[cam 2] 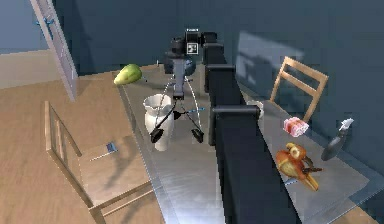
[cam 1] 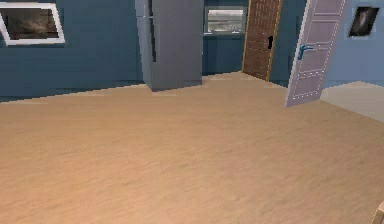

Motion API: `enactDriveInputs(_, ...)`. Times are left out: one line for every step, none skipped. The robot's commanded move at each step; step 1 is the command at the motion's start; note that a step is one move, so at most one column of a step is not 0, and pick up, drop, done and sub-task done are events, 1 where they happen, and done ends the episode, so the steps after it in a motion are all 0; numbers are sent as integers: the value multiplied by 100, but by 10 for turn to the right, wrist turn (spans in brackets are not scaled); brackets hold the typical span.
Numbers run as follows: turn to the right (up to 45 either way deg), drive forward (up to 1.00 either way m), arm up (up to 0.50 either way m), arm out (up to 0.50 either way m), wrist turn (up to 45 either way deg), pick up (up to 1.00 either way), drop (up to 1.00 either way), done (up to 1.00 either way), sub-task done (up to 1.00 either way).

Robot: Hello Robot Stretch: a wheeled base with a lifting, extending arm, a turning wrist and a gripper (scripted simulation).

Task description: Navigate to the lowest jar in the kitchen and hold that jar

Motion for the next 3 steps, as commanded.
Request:
enactDriveInputs(0, 0, 0, 0, 450, 0, 0, 0, 0)
enactDriveInputs(0, 0, 0, 0, 450, 0, 0, 0, 0)
enactDriveInputs(0, 0, 0, 0, 450, 0, 0, 0, 0)
